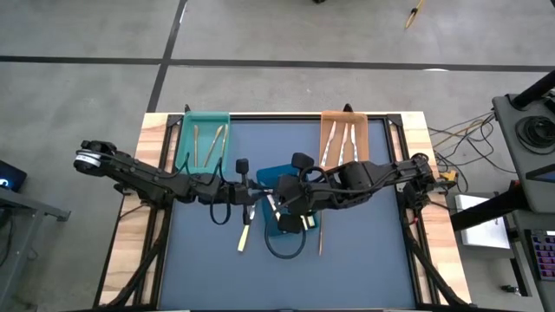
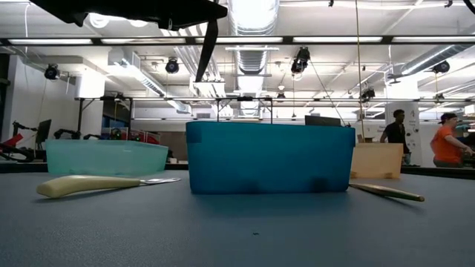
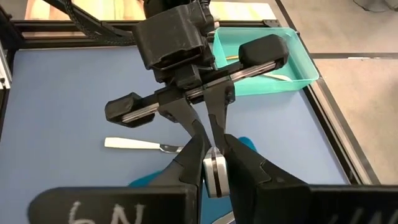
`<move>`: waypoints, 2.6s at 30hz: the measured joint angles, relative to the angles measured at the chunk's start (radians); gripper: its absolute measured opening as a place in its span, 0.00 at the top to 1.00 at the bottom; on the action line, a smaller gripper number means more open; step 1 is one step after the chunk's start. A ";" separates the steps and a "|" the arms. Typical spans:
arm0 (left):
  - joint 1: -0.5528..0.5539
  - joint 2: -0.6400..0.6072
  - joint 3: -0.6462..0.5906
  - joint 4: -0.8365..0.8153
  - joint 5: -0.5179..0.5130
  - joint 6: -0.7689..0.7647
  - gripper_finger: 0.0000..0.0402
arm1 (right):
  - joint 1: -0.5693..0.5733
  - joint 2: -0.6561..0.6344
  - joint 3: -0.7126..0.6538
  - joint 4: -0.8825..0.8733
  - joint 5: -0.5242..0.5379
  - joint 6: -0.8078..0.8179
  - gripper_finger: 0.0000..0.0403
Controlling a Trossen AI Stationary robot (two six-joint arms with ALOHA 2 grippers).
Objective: Sort silverware by color (type)
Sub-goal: Put the blue and white knife into the orange bin
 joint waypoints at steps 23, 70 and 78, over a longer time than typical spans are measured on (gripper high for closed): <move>0.001 -0.004 -0.001 -0.010 -0.031 -0.010 0.61 | -0.007 0.000 -0.001 -0.099 0.012 0.046 0.92; -0.017 -0.328 -0.050 -0.255 -0.102 -0.093 0.42 | -0.361 -0.687 -1.156 0.334 0.334 -0.309 0.92; -0.017 -0.327 -0.050 -0.255 -0.102 -0.091 0.42 | -0.446 -0.707 -1.422 0.555 0.347 -0.350 0.92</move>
